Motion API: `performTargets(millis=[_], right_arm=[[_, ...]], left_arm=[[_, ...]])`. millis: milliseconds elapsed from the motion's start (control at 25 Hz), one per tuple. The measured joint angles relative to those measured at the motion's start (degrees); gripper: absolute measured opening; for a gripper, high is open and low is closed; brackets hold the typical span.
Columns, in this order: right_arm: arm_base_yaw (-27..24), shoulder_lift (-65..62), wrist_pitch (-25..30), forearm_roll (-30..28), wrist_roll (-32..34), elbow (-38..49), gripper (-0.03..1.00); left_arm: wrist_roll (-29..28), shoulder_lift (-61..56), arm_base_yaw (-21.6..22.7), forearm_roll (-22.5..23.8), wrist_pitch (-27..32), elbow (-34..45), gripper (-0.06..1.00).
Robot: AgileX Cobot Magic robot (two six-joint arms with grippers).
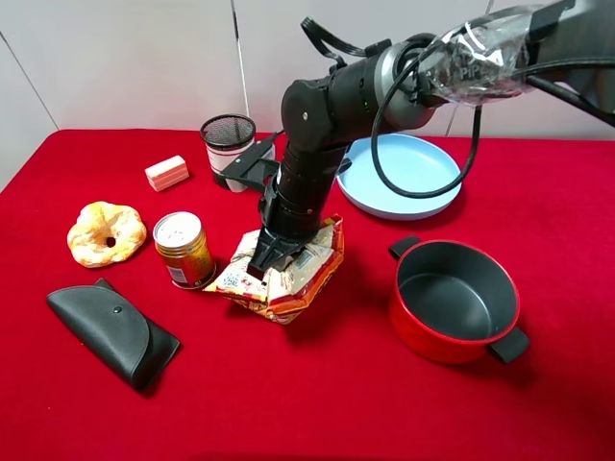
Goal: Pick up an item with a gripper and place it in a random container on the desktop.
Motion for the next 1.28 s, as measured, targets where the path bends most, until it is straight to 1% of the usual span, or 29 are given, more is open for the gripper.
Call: performTargets(millis=[200,400,800,1160,1280], right_arm=[[0.00,-0.84,2.59,-2.07,1.74,0.36,0.04],[0.00,-2.18,3.83,-3.33,3.25,0.36,0.04],[0.00,-5.44,4.66,-3.45,3.77,0.58,0.04],[0.00,-9.67,5.53,-2.48,8.19,0.58,0.04],[0.00,-10.70,7.46,-2.10,9.89,-0.70,0.04]], left_arm=[[0.00,0.00,0.00,0.00,0.00,0.00,1.00],[0.00,0.00,0.00,0.00,0.00,0.00,1.00],[0.00,0.00,0.00,0.00,0.00,0.00,1.00],[0.00,0.00,0.00,0.00,0.00,0.00,1.00],[0.00,0.00,0.00,0.00,0.00,0.00,1.00]])
